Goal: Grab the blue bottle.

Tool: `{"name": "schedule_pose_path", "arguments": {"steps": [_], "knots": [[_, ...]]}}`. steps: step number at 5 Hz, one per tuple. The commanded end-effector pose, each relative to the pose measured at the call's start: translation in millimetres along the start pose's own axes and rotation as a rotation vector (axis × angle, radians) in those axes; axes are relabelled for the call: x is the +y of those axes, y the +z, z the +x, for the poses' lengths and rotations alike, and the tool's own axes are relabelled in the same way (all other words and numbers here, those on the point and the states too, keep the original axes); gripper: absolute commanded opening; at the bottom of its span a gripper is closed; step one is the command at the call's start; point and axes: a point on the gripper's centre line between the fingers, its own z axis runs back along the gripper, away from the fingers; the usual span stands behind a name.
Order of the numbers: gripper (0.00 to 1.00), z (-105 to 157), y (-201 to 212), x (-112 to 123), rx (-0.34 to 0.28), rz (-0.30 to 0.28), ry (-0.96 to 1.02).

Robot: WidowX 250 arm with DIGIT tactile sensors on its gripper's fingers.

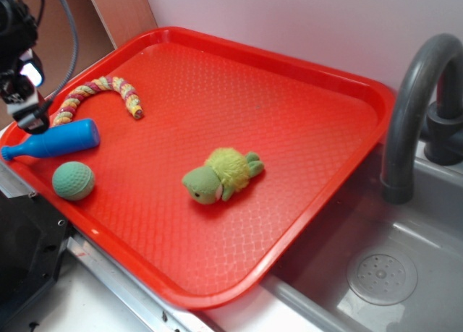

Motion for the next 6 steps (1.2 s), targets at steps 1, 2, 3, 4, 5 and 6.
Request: {"name": "schedule_pose_path", "arguments": {"steps": [1, 2, 3, 4, 5, 6], "knots": [[1.00, 9, -30, 14, 0.080, 0.060, -0.040], [1.00, 13, -53, -2, 0.135, 0.080, -0.132], [1.00, 14, -64, -13, 0.110, 0.019, -0.214], [1.00, 10, -72, -15, 0.135, 0.015, -0.200], [0.00, 4, -85, -10, 0.176, 0.027, -0.185], [0.00, 4, -79, -9, 0.170, 0.035, -0.180]]}}
